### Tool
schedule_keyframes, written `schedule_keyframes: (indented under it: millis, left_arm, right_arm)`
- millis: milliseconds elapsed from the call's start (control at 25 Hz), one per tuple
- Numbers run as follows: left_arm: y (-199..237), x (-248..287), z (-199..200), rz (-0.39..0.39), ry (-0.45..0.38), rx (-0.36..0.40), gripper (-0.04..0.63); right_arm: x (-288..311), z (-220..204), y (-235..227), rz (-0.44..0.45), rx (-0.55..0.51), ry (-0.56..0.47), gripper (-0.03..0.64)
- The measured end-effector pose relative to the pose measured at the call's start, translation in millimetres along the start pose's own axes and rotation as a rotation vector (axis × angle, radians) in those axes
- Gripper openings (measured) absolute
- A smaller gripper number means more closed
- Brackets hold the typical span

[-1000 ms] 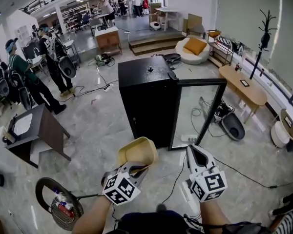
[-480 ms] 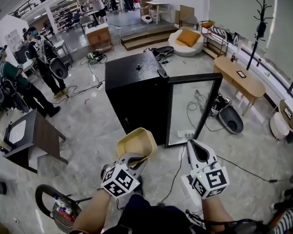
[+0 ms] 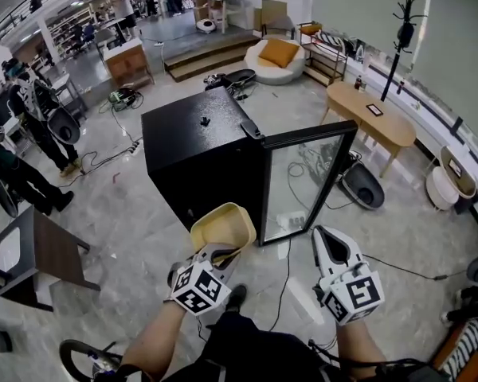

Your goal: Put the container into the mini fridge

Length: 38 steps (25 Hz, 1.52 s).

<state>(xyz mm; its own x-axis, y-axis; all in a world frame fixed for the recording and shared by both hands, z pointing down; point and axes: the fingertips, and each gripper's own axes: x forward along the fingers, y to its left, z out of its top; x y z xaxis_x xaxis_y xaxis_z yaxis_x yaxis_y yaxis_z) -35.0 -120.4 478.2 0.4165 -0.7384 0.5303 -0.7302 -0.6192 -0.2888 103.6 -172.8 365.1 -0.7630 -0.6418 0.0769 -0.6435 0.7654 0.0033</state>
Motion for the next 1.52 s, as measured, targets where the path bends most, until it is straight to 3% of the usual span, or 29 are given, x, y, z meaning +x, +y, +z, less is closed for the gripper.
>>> schedule_keyframes:
  millis: [400,680,1240,1520]
  left_arm:
    - [67,53,-31,-0.081,0.037,0.022,0.011]
    - [99,98,-59,-0.142,0.039,-0.005,0.011]
    - [148,197,-146,-0.161,0.167,0.039,0.011]
    - [165,249,-185,-0.148,0.234,0.008,0.011]
  right_arm:
    - [51,5,-29,-0.094,-0.002,0.018,0.017]
    - [65,-3,-39,-0.168,-0.009,0.056,0.017]
    - [50,-12,-63,-0.362,-0.009,0.134,0.017]
    - [32,-22,-67,-0.434,-0.001,0.178,0.017]
